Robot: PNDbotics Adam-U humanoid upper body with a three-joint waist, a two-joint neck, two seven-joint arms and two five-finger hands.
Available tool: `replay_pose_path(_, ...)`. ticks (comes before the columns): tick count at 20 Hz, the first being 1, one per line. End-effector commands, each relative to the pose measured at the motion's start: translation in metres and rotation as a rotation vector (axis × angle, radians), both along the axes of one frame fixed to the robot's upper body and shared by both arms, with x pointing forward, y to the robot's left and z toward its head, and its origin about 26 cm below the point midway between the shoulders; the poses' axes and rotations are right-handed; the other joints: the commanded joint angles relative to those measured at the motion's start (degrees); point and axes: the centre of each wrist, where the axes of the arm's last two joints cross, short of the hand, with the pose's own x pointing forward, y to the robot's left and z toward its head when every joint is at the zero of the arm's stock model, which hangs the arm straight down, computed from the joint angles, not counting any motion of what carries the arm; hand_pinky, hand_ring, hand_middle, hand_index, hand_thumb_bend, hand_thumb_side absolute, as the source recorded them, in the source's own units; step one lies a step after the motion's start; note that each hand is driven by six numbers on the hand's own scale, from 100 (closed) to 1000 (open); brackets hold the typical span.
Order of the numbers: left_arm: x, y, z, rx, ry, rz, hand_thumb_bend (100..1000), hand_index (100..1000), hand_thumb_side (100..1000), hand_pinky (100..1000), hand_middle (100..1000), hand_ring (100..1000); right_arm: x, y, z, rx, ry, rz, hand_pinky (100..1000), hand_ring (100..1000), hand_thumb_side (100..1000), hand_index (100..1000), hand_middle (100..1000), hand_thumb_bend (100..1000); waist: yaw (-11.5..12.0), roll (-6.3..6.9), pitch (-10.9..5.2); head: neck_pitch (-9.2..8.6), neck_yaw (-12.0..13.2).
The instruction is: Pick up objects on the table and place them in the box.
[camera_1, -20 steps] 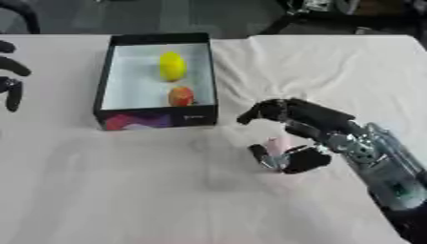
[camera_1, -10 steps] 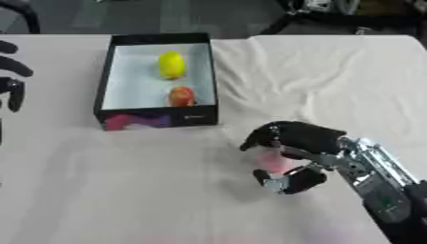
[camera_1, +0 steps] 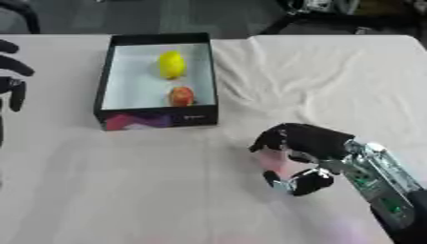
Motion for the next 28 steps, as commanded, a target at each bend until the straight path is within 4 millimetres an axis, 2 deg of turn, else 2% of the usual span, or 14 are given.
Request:
replay_pose_path(1,-0.001,0.004,0.006,0.010,-0.025,0.013,100,802,809,100,549,456,0.000,-0.010,0.007,-0.034,-0.035,-0.040,882,861,296,870,789,100,-0.11,-0.55,-0.74,-0.11,0.22)
replay_pose_path(7,-0.001,0.005,0.006,0.011,-0.024,0.015,100,802,809,100,549,457,0.000,-0.018,0.005,-0.029,-0.058,-0.111,878,858,293,861,783,100,-0.20,-0.53,-0.74,-0.11,0.36)
replay_pose_path(9,-0.001,0.004,0.006,0.011,-0.024,0.015,100,802,809,100,549,457,0.000,-0.019,0.005,-0.030,-0.060,-0.122,875,851,289,836,754,100,-0.21,-0.51,-0.73,-0.11,0.32)
replay_pose_path(14,0.000,0.004,0.006,0.011,-0.024,0.015,100,802,810,100,550,457,0.002,-0.020,0.004,-0.003,-0.097,-0.133,850,790,260,695,540,100,-0.17,-0.50,-0.70,-0.11,0.26)
replay_pose_path(15,0.000,0.004,0.006,0.011,-0.023,0.015,100,803,810,100,550,457,0.002,-0.020,0.004,0.007,-0.110,-0.135,842,770,251,630,475,100,-0.16,-0.51,-0.70,-0.11,0.26)
replay_pose_path(17,-0.001,0.004,0.006,0.011,-0.024,0.015,100,802,810,100,550,457,0.003,-0.020,0.006,0.033,-0.148,-0.142,830,744,242,555,400,100,-0.15,-0.51,-0.71,-0.11,0.26)
replay_pose_path(18,0.000,0.004,0.006,0.011,-0.023,0.015,100,802,810,100,550,457,0.003,-0.020,0.008,0.049,-0.173,-0.145,808,698,229,462,305,100,-0.15,-0.52,-0.72,-0.11,0.25)
replay_pose_path(19,0.000,0.004,0.006,0.011,-0.023,0.015,100,802,810,100,550,457,0.004,-0.020,0.010,0.064,-0.197,-0.148,808,698,229,462,305,100,-0.15,-0.53,-0.73,-0.11,0.24)
replay_pose_path(21,-0.001,0.004,0.005,0.011,-0.022,0.014,100,803,810,100,550,457,0.005,-0.020,0.016,0.097,-0.256,-0.151,775,625,213,363,207,100,-0.16,-0.52,-0.76,-0.11,0.22)
replay_pose_path(28,-0.001,0.004,0.005,0.012,-0.022,0.013,100,803,809,100,550,457,0.015,-0.019,0.044,0.168,-0.426,-0.119,756,593,202,328,177,100,-0.10,-0.52,-0.82,-0.11,-0.02)
